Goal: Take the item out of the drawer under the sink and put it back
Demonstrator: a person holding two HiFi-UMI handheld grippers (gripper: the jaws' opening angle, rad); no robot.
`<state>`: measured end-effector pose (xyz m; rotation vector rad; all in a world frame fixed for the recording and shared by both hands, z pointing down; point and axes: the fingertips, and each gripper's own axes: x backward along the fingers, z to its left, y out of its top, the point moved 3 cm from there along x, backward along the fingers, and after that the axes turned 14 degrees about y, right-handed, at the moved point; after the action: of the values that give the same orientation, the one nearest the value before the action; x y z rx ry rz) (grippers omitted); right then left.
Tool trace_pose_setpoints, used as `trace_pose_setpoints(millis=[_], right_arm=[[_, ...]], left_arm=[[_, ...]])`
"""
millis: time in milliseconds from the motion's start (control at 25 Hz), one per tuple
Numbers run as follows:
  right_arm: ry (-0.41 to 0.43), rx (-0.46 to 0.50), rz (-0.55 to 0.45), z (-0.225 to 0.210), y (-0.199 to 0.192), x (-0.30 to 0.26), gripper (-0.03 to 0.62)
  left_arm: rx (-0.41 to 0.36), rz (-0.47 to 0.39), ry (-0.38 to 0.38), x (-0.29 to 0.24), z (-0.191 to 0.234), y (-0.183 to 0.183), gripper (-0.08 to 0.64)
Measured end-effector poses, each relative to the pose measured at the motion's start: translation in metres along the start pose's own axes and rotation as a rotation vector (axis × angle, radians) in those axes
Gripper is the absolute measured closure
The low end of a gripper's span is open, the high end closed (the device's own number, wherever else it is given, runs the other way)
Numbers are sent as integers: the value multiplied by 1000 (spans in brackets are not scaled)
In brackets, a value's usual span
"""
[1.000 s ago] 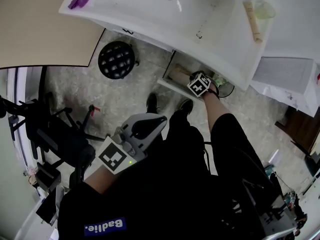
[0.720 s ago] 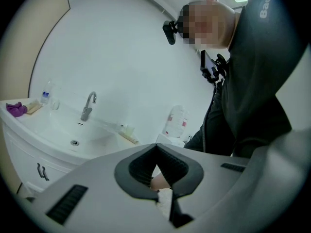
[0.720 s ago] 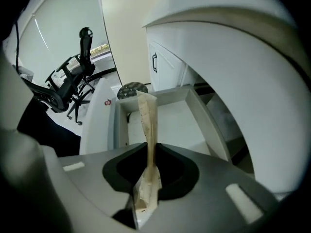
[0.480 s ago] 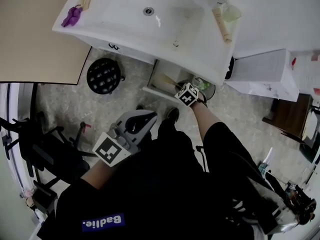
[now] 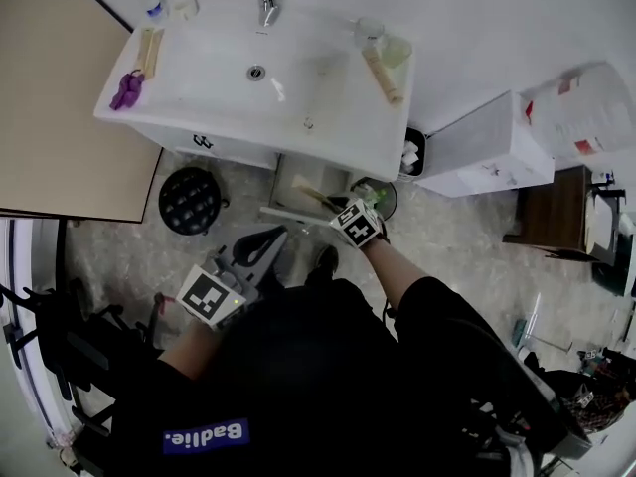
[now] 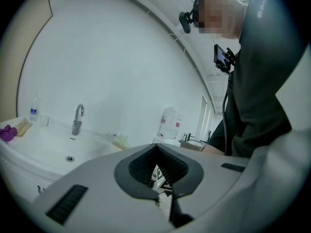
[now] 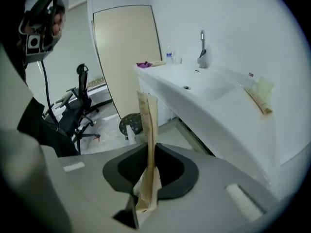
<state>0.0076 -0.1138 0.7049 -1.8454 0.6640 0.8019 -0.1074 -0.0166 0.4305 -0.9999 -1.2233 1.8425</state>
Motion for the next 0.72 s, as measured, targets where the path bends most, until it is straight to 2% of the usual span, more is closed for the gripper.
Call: trace_pose_setpoints(millis=[120, 320, 480, 720], right_arm=[[-7, -36, -97, 15, 19, 23, 545], [3, -44, -236, 45, 56, 56, 545], [8, -33, -316, 66, 77, 87, 545], [-2, -41, -435, 88, 97, 131, 546]], left_arm=[[-10, -4, -18, -4, -2, 5, 554], [30, -35, -30, -10, -3, 6, 554], [-13, -23, -55, -15, -6, 6, 554], [-26, -17, -83, -23, -18, 14, 554]])
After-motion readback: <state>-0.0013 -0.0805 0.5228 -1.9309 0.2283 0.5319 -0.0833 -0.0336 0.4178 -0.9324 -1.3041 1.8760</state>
